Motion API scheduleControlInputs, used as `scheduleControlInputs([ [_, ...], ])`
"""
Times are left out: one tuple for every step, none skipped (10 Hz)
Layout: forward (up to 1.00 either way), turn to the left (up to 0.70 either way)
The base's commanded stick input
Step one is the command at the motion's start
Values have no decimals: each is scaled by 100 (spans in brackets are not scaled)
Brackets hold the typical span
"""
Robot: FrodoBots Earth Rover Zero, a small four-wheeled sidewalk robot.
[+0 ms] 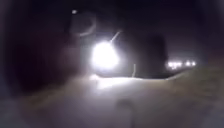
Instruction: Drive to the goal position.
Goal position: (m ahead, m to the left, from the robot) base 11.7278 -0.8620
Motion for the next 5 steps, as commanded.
scheduleControlInputs([
  [100,-3],
  [100,-3],
  [100,-1],
  [100,0],
  [100,0],
])
